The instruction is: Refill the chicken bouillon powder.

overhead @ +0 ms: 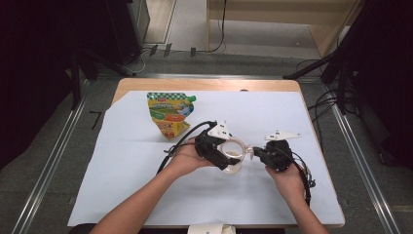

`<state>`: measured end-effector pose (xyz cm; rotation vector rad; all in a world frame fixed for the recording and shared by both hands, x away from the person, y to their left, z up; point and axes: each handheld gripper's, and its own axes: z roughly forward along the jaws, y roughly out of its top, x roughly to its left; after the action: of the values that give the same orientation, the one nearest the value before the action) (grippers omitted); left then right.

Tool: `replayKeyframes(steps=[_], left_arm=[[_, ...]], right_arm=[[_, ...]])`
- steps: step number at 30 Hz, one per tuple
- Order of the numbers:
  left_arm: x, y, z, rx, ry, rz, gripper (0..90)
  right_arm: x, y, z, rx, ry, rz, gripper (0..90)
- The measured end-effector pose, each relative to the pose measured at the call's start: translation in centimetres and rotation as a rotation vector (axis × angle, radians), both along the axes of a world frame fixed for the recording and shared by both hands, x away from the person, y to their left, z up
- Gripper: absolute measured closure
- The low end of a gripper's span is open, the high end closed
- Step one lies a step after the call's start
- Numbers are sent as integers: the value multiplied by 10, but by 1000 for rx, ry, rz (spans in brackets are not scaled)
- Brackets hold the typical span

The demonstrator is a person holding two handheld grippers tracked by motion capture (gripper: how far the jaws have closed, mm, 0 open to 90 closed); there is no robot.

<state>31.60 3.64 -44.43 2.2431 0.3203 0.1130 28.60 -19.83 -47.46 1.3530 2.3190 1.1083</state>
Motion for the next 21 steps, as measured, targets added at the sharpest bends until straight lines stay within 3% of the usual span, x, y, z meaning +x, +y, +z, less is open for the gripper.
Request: replayKeyframes(steps=[2, 4, 5, 9, 12, 21], left_arm=[[0, 2, -2, -13, -2, -2, 116], [1, 3, -4, -28, 19, 1, 112], [3, 3, -8, -14, 35, -4, 108], [4, 4, -13, -35, 48, -3, 103], [4, 4, -15, -44, 47, -9, 103], [2, 2, -14, -17, 29, -7, 107]], right_arm=[[0, 0, 0, -1, 0, 0, 900], [0, 0, 0, -2, 1, 3, 900], [0, 0, 0, -3, 0, 3, 900], [0, 0, 0, -6, 1, 4, 900], [0, 0, 0, -5, 1, 3, 900], [0, 0, -1, -9, 0, 5, 900]])
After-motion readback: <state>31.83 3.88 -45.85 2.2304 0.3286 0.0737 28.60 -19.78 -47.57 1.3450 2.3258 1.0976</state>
